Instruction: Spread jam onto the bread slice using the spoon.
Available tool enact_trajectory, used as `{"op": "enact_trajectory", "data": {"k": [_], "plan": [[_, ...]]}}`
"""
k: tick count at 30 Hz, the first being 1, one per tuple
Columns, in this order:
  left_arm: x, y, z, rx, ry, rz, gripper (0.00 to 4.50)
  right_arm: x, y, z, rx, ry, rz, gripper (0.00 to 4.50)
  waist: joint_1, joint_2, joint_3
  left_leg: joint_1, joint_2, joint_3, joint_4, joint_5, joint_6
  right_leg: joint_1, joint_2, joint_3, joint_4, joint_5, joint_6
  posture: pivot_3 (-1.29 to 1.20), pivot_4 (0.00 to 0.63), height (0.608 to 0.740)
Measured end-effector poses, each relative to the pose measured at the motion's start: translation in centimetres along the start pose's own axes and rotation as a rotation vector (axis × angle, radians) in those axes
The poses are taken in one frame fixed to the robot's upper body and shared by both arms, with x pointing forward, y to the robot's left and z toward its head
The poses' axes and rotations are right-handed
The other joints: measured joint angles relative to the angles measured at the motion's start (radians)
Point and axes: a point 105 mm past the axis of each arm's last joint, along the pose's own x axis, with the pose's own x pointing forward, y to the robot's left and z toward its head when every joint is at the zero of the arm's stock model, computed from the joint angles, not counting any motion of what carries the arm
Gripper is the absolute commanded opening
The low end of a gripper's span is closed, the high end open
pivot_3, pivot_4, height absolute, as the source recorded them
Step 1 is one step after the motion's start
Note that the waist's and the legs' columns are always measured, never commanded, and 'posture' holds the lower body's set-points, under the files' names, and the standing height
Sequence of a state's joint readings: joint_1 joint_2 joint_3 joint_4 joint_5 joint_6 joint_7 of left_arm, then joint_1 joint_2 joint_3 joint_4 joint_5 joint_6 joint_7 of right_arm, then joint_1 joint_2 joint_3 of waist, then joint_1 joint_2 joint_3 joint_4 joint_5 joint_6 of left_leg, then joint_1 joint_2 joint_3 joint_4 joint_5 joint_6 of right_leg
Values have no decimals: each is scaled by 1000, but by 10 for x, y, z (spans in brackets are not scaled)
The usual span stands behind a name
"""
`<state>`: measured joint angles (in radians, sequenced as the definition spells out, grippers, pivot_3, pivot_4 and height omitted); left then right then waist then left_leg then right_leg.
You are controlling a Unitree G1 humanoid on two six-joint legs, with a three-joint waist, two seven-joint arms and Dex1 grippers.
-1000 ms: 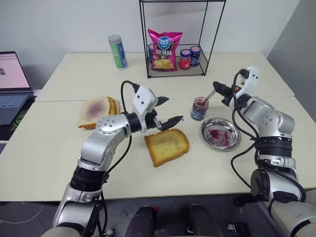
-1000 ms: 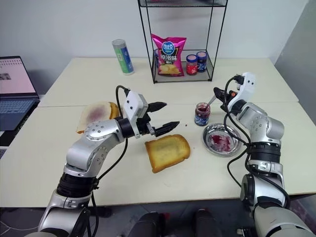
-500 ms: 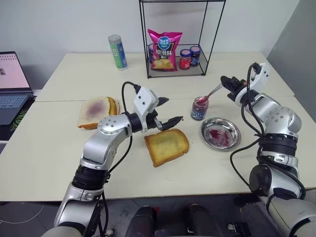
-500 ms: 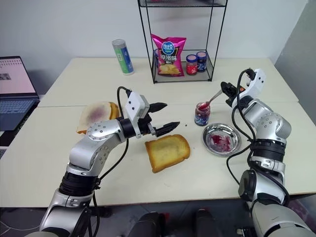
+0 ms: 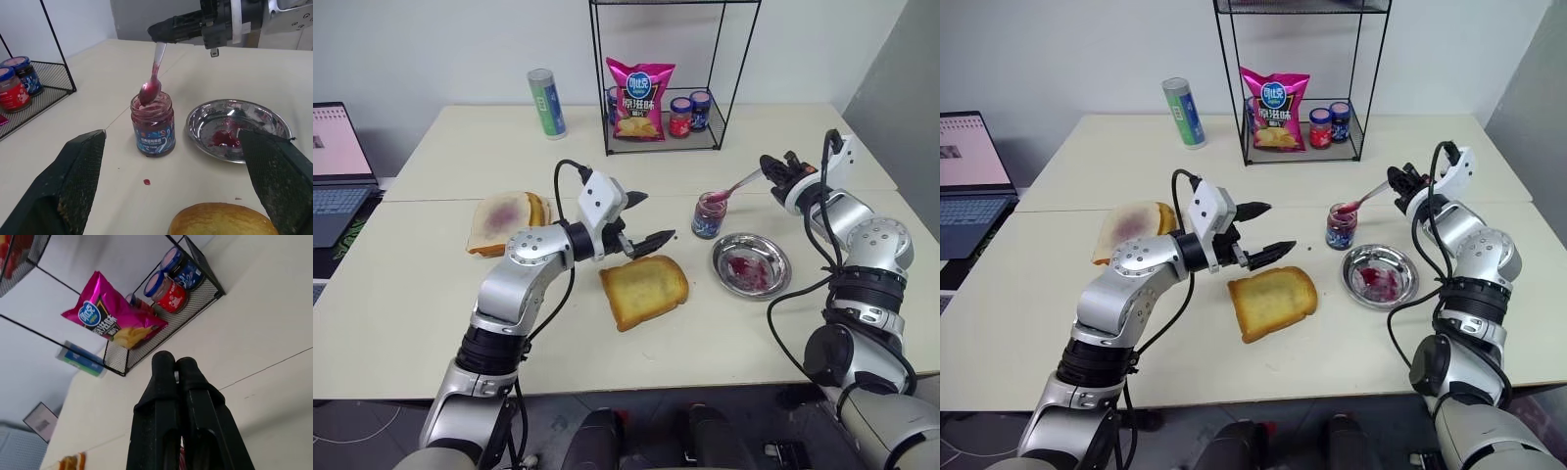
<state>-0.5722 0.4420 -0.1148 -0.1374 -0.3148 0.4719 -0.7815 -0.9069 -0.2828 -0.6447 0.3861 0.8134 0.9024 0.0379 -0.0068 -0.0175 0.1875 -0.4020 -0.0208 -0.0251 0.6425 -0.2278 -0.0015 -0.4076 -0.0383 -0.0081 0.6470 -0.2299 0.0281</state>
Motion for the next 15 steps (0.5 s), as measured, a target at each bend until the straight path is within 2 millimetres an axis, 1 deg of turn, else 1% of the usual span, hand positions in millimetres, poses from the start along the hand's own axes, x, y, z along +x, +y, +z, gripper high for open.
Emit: {"op": "enact_trajectory", "data": {"k": [2,5,11,15], "plan": [[-8,4,0,12,14,-1,4500,-2,9,5,50,-14,41,62,-2,0,0,0,0,0,-1,0,0,0,0,0,0,0,0,0,150,740],[-15,7,-2,21,30,-9,4500,-3,21,8,48,-25,79,62,-2,0,0,0,0,0,-1,0,0,0,0,0,0,0,0,0,150,740],[-15,9,0,31,21,-10,4500,4,27,-6,-45,20,79,62,-3,0,0,0,0,0,0,0,0,0,0,0,0,0,0,0,150,740],[-14,9,1,31,19,-9,4500,4,29,-7,-55,19,89,62,-3,0,0,0,0,0,-1,0,0,0,0,0,-1,0,0,0,150,740]]}}
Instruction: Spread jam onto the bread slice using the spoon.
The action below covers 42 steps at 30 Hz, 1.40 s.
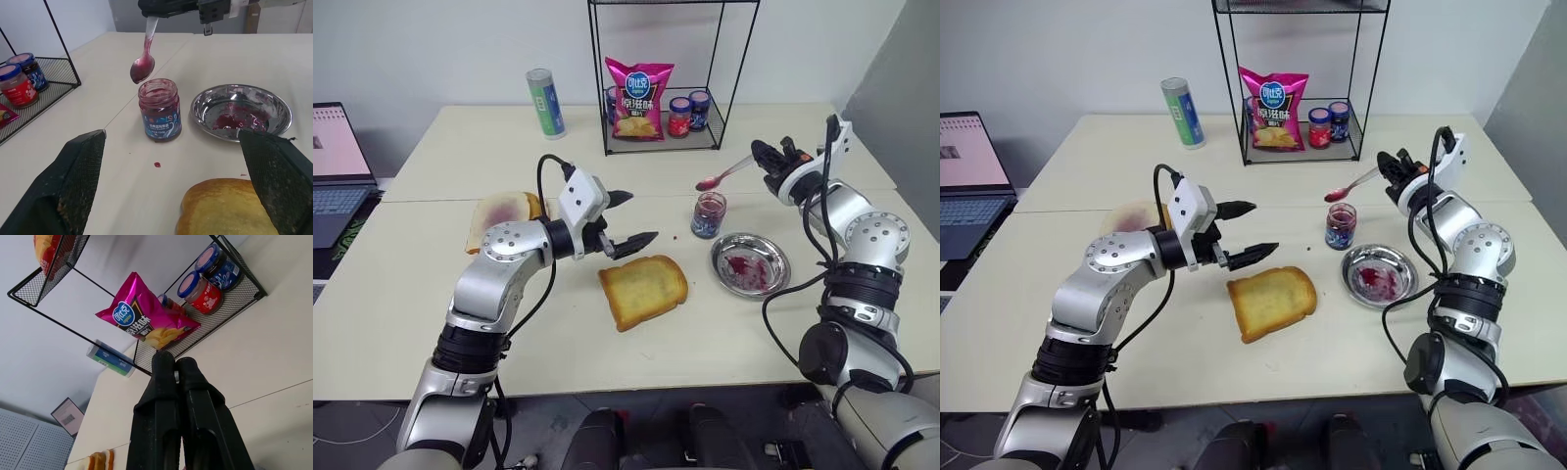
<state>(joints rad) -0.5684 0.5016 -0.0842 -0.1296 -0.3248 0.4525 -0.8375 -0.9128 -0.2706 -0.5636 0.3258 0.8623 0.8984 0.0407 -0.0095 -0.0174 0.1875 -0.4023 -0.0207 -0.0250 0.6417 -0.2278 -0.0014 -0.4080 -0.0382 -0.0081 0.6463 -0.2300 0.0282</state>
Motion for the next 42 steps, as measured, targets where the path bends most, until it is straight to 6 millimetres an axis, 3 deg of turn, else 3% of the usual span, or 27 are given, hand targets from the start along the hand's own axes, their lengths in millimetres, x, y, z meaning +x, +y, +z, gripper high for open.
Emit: {"op": "enact_trajectory", "data": {"k": [15,25,32,38,42], "plan": [[1,-8,0,-4,-5,-37,4500,-9,-8,5,-194,28,-27,62,1,0,0,0,0,0,0,0,0,0,0,0,0,0,0,0,150,740],[2,-9,2,-2,-10,-45,4500,5,9,-27,-741,92,77,62,-1,0,0,0,0,0,0,0,0,0,0,0,-1,-2,4,0,150,740],[2,-9,3,1,-13,-40,4500,10,8,-48,-955,154,136,62,1,0,0,0,0,0,0,0,0,0,0,0,0,-2,3,0,150,740],[2,-8,2,0,-14,-30,4500,13,-1,-59,-931,197,130,62,1,0,0,0,0,0,0,0,0,0,0,0,0,0,0,0,150,740],[2,-8,2,-2,-14,-22,4500,17,-4,-56,-740,205,72,62,1,0,0,0,0,0,1,0,0,0,-1,0,1,0,0,0,150,740]]}}
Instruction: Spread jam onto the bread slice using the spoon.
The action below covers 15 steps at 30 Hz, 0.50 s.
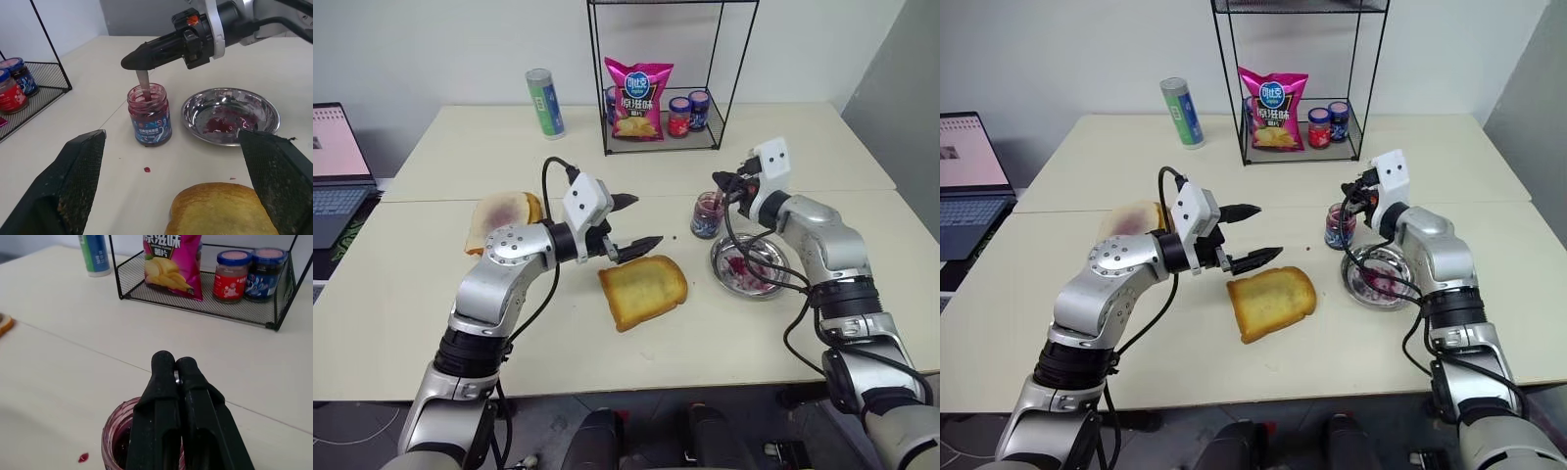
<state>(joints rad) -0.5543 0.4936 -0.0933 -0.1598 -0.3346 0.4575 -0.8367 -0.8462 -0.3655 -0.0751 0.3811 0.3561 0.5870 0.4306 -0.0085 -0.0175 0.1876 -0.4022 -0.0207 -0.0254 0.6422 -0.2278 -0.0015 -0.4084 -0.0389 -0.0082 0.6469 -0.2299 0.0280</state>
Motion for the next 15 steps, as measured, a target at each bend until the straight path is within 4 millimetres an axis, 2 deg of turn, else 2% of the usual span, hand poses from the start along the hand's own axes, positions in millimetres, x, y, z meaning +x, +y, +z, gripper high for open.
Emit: {"op": "enact_trajectory", "data": {"k": [7,15], "plan": [[1,-1,0,-4,-6,4,4500,-5,-15,1,324,12,-78,62,1,0,0,0,0,0,0,0,0,0,0,0,0,0,0,0,150,740],[2,-2,1,-3,-15,-1,4500,-10,-25,3,433,9,-130,62,1,0,0,0,0,1,0,0,0,0,0,0,0,0,0,0,150,740]]}}
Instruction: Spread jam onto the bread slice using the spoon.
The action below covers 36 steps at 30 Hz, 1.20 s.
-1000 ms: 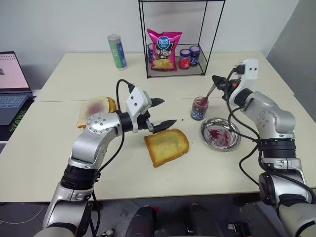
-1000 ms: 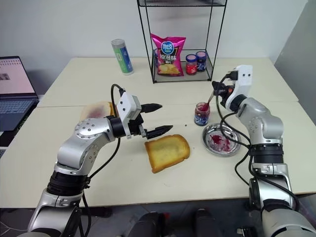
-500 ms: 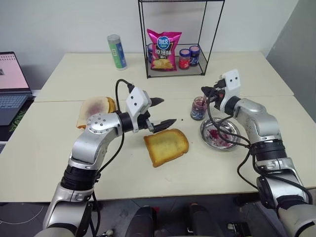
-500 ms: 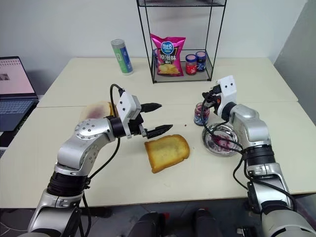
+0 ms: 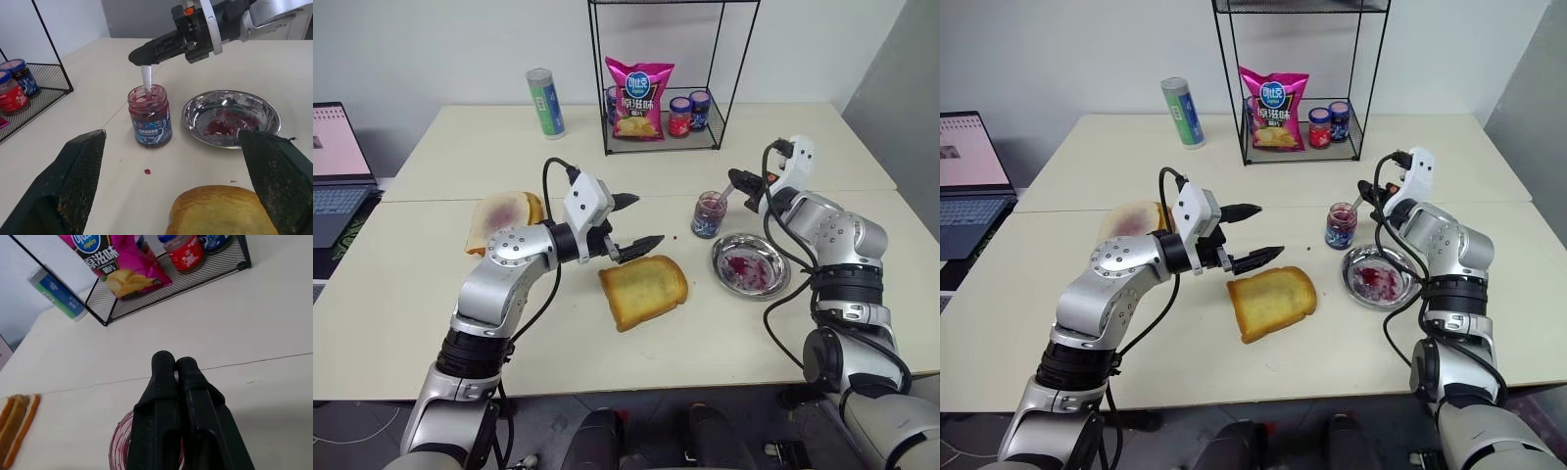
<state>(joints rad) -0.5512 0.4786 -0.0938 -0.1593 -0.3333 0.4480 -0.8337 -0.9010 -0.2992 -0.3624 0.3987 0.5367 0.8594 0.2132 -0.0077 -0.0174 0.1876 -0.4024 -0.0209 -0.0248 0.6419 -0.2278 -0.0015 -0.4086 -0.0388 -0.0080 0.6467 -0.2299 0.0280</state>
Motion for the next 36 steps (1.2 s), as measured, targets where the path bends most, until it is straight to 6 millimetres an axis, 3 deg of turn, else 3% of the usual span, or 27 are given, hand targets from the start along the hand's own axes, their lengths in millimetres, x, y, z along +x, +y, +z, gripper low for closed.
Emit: {"op": "enact_trajectory", "data": {"k": [11,36], "plan": [[4,-2,0,5,-15,-14,4500,-9,-1,18,71,-50,-27,62,0,0,0,0,0,0,0,0,0,0,0,0,0,0,0,0,150,740],[4,0,-3,0,-12,-13,4500,-16,-11,28,258,-111,-67,62,0,0,0,0,0,0,0,0,0,0,0,0,0,0,0,0,150,740]]}}
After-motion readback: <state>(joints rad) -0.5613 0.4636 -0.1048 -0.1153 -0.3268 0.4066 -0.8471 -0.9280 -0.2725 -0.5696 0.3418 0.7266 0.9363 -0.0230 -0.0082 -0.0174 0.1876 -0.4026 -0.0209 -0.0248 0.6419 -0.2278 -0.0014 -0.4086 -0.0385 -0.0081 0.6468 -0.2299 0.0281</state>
